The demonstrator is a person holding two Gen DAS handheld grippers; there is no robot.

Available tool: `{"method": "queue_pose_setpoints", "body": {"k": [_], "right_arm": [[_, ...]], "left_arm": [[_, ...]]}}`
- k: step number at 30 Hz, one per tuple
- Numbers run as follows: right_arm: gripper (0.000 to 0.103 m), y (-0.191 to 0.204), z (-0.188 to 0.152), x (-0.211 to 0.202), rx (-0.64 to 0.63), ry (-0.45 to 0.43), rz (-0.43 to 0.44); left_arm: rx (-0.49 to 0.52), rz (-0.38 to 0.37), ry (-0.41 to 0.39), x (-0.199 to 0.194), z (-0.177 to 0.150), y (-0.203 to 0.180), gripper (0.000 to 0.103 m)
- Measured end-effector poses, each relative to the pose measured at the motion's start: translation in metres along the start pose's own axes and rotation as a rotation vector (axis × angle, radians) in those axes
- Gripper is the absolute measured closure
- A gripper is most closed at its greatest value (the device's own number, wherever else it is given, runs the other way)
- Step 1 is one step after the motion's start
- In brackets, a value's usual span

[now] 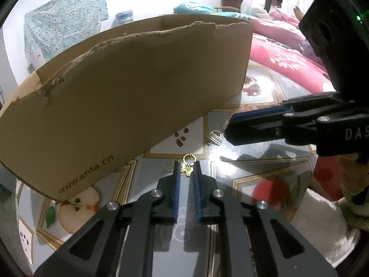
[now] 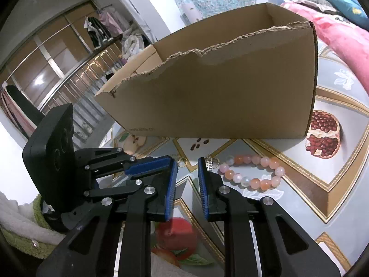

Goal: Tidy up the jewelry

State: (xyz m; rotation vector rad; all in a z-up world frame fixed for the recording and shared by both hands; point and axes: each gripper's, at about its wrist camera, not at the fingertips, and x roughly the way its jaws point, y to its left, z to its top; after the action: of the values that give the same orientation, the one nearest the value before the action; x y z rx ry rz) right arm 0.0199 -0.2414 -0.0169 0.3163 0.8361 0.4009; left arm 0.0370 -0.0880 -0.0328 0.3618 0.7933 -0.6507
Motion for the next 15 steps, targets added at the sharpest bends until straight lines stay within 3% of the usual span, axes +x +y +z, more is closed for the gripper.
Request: {"method": "queue_pose_setpoints", "body": {"k": [15], "right_arm": [[0.085,0.0001,-0.0010,-0.0034,0.003,-0.006,-0.005]], "left_arm": [[-0.012,-0.023,0.029,-0.0088,-0.0070,-0.0040,0.096]]}}
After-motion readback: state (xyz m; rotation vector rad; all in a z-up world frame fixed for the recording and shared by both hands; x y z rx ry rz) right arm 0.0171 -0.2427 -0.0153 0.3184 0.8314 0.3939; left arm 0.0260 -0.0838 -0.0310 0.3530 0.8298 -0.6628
